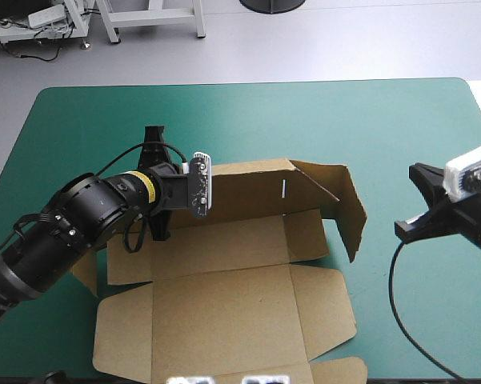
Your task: Fold the box
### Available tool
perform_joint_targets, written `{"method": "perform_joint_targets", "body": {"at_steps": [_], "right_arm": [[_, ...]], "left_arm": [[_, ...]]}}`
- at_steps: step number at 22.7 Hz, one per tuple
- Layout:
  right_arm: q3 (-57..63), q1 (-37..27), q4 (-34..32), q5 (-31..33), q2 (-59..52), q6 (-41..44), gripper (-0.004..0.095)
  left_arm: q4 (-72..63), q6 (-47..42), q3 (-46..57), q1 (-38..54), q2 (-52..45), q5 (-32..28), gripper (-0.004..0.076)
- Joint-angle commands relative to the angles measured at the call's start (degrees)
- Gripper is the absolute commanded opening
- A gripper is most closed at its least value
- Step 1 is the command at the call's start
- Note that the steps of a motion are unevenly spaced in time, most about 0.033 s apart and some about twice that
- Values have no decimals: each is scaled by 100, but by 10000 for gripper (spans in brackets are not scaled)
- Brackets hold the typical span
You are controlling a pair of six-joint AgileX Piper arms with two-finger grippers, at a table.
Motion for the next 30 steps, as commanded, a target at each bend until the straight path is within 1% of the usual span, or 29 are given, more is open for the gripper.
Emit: {"method": "perform_joint_targets", "body": {"at_steps": [1,5,8,11,12,13,14,16,18,22,23,26,30], "right_arm": [[-463,-2,234,-296,469,-105,-25],[-985,-2,223,-178,1072,-212,-25],[-1431,-2,223,60,1528,-240,-25],[-1962,-2,223,275,2167,-240,-25],[-2239,-2,234,375,2427,-240,-25],[-2384,-2,234,434,2567,-240,-25],[-2651,-2,234,545,2807,-240,-25],[-3040,-2,223,612,3204,-196,-25],[-3389,-2,223,706,3633,2,-25],[-3676,-2,348,1564,4561,193,-25],[-3676,-2,379,1937,4820,193,-25],[-3655,170,331,1937,5011,264,-25],[-3617,598,-169,1937,4988,458,-25]], "left_arm": [[373,-146,-75,-42,-165,-1111,14],[860,-146,-75,-42,-87,-1778,14],[1048,-107,-75,-42,-28,-1916,14],[923,-33,-75,-42,30,-2011,14],[882,7,-75,-42,30,-2317,14],[882,7,-75,-42,30,-2488,14],[898,7,-75,-42,35,-2876,14],[898,7,-75,-42,121,-3107,14],[898,7,-75,-42,241,-3107,14],[898,-188,-75,-42,328,-3107,14],[908,-238,-75,-42,328,-3107,14],[1013,-235,-75,-31,328,-3070,14],[1068,-394,-75,208,428,-3066,14]]}}
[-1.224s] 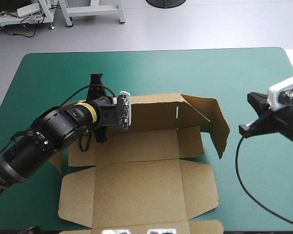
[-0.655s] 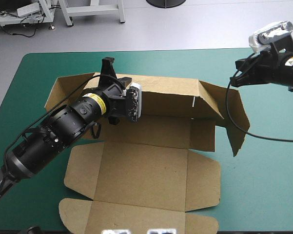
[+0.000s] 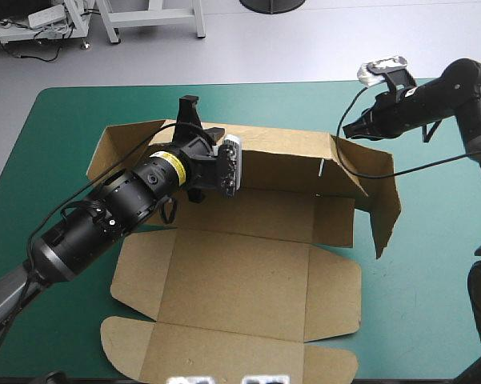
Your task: Fold the box
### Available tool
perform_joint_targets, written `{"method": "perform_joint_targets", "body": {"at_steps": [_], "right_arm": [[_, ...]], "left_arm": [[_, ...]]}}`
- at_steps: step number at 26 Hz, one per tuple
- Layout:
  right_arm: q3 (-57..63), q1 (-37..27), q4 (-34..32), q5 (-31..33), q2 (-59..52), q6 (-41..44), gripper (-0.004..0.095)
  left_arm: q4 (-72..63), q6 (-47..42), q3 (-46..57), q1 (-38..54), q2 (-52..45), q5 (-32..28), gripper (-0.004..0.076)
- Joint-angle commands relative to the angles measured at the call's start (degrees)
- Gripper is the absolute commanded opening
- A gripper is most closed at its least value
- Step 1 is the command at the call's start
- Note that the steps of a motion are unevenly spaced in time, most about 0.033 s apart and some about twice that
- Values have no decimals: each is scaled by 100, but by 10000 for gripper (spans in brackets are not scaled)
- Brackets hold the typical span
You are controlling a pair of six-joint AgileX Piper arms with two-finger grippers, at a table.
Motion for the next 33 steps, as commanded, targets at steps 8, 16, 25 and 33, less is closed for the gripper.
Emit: {"method": "perform_joint_targets", "body": {"at_steps": [8,16,25,33], "right_arm": [[496,528,-261,63,-574,67,-25],[810,516,-253,23,-677,-146,-25],[1446,516,425,59,-714,-724,-25],[1729,638,891,59,-998,-1427,-25]], "left_arm": [[185,-614,-203,358,-14,-364,14],[513,-692,194,358,203,-361,13],[1624,-1756,589,358,203,-614,3],[2110,-2358,589,358,217,-691,3]]}}
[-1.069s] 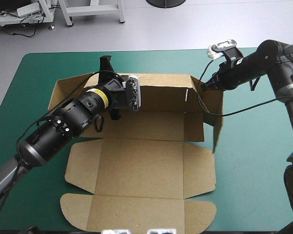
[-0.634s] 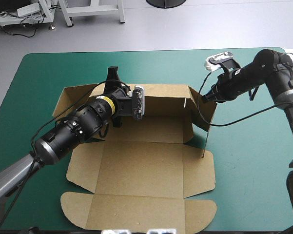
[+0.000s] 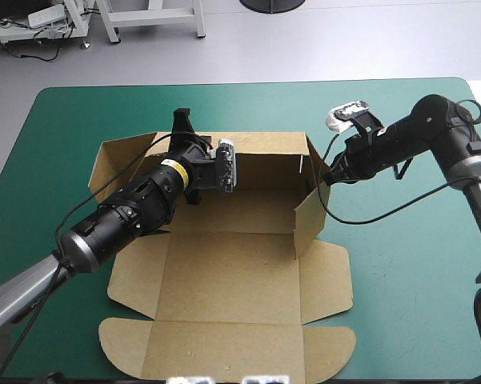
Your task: Fold the box
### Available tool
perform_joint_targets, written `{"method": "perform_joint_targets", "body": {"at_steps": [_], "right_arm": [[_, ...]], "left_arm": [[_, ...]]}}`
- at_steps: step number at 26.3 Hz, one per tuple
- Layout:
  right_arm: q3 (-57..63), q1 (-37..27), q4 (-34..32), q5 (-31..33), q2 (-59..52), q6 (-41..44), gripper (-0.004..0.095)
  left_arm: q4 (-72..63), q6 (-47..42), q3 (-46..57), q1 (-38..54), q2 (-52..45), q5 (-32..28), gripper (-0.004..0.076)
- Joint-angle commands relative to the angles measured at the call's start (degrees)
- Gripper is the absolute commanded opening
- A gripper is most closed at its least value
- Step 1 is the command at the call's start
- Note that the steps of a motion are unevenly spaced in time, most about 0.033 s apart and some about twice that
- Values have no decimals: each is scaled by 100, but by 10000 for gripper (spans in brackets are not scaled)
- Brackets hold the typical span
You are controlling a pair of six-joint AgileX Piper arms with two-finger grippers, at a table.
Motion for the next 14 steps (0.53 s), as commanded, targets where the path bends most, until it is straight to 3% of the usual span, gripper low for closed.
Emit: {"method": "perform_joint_targets", "body": {"at_steps": [1,10,14], "right_arm": [[138,39,417,113,-504,-650,-25],[1896,39,787,-1713,-1453,-2131,-25],[2146,39,1047,-1854,-1495,-2447,-25]], "left_arm": [[193,-125,-170,12,-194,-279,3],[172,-208,-87,1,-194,-333,3],[244,-208,138,-12,-194,-382,2]]}}
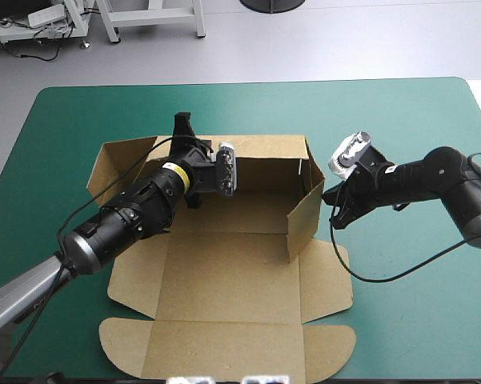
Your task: Fold the box
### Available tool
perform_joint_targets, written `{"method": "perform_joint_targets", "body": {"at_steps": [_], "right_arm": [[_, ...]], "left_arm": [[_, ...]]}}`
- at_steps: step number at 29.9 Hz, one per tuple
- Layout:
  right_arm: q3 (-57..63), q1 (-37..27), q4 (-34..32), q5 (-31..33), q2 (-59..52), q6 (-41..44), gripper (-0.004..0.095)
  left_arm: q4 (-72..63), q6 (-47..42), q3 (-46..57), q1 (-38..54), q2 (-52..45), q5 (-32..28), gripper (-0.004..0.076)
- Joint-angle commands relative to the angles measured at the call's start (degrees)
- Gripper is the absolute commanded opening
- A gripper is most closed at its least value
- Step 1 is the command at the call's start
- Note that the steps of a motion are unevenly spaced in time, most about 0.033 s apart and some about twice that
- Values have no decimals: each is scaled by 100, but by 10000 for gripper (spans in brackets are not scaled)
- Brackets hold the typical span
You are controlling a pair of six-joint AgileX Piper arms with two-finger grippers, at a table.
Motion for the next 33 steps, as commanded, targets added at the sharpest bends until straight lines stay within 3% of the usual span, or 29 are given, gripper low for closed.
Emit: {"method": "perform_joint_targets", "body": {"at_steps": [1,13,25,33], "right_arm": [[-18,-9,547,-237,-194,-360,-25],[-18,73,799,-110,-194,-523,-25],[-30,234,508,-670,-257,-480,-24],[-17,234,441,-485,-141,-529,20]], "left_arm": [[265,-152,13,-12,-211,-325,-3],[1893,-1583,129,-116,-131,-220,-6],[1918,-1707,455,-127,-131,-157,-6],[1930,-1707,455,-127,-142,-179,-6]]}}
